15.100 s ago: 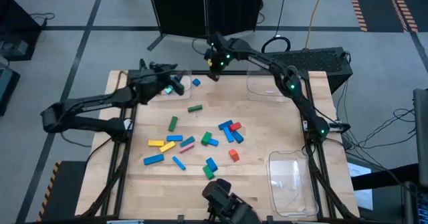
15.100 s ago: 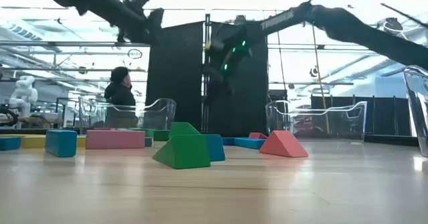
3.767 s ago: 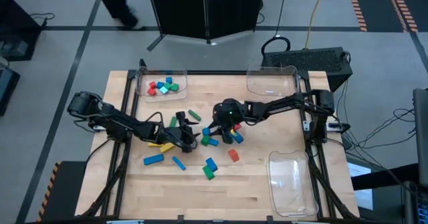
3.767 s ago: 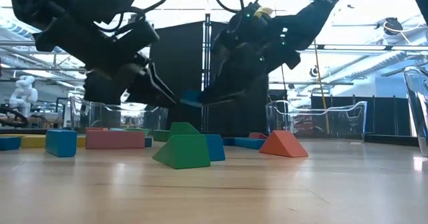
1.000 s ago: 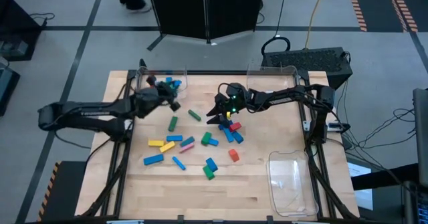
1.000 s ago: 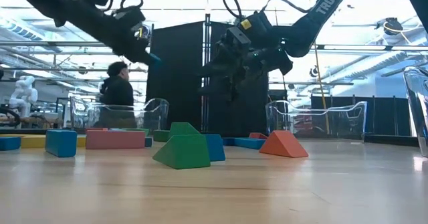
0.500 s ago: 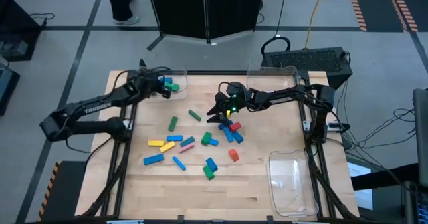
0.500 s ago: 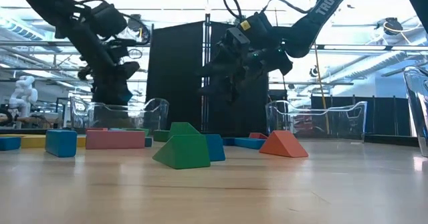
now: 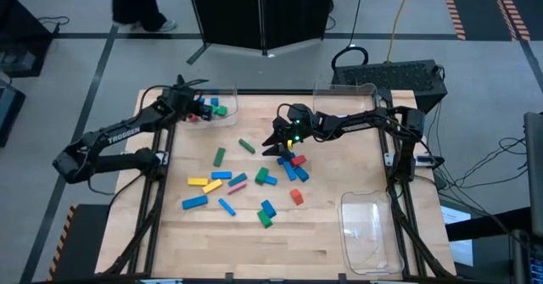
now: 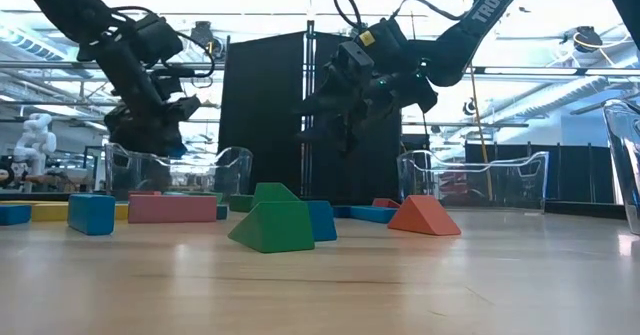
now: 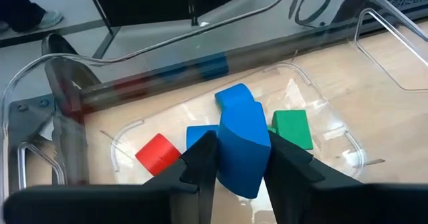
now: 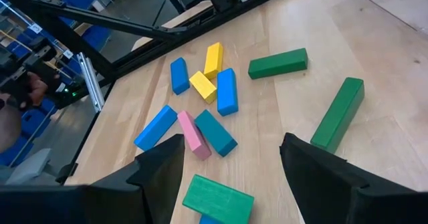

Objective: Sort blocks by size
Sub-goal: Put the blue half-circle block into the top left transparent bin, then put the blue triangular block into the top right transparent bin

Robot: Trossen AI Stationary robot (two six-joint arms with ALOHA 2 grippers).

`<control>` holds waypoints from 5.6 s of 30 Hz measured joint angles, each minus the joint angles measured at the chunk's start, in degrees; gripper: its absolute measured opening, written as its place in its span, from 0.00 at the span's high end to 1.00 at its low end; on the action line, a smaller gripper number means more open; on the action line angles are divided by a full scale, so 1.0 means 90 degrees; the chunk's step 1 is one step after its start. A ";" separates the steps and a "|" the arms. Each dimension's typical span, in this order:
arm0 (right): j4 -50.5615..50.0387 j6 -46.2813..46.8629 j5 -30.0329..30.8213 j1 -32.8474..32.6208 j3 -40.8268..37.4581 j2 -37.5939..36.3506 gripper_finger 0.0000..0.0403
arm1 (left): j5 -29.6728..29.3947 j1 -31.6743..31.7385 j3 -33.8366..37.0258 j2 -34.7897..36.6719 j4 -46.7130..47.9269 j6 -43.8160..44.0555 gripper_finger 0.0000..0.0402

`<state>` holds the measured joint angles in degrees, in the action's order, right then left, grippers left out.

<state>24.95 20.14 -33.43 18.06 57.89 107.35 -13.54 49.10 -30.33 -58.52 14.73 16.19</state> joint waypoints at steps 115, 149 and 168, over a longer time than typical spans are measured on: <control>-0.5693 0.2513 0.5542 -0.2939 -0.0381 -0.0529 0.64 | -0.1860 -0.6769 0.1299 -0.1205 -0.4874 0.0165 0.48; -0.7887 0.2203 0.6011 -0.2858 -0.0408 -0.2293 0.65 | -0.1931 -0.6744 0.1292 -0.1205 -0.4102 0.0172 0.48; -0.8508 0.1034 0.6541 -0.0887 -0.0395 -0.3728 0.65 | -0.2050 -0.6744 0.1292 -0.1205 -0.4100 0.0333 0.48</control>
<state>-51.62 29.45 25.44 10.08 54.33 73.80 -31.99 -11.60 -18.70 -69.36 -22.17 19.18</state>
